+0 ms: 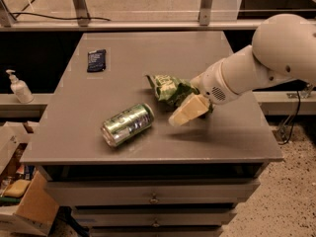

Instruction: Move green jalapeno chip bag near green can

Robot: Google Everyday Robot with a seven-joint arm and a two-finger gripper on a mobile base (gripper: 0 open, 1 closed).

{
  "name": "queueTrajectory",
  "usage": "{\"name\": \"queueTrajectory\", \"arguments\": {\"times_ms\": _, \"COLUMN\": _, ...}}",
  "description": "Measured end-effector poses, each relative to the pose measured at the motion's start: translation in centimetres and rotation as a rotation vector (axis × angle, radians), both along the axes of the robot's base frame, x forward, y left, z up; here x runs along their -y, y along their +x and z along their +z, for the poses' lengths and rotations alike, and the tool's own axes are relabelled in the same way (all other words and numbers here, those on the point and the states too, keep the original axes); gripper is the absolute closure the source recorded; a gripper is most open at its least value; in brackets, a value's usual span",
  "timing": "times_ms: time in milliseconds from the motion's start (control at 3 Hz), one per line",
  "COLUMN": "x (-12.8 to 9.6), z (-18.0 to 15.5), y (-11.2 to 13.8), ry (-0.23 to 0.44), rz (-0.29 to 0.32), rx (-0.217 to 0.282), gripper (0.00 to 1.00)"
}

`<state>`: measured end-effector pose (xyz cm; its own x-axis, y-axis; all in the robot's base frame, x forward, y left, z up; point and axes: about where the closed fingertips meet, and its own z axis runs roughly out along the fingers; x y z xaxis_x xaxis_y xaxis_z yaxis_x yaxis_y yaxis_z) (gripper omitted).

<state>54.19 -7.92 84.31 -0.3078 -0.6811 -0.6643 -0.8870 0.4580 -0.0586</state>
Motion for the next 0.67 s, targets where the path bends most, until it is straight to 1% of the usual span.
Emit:
{"name": "queueTrajectory", "arguments": {"times_ms": 333, "x": 0.09, "z": -0.02, "y": -0.06, "ry": 0.000, "rz": -0.002, "rx": -0.001, "gripper": 0.00}}
{"name": "queueTrajectory", "arguments": {"times_ms": 667, "x": 0.38, "z": 0.44, "y": -0.83, "ry": 0.018, "rz": -0.007, "rx": -0.001, "gripper": 0.00}}
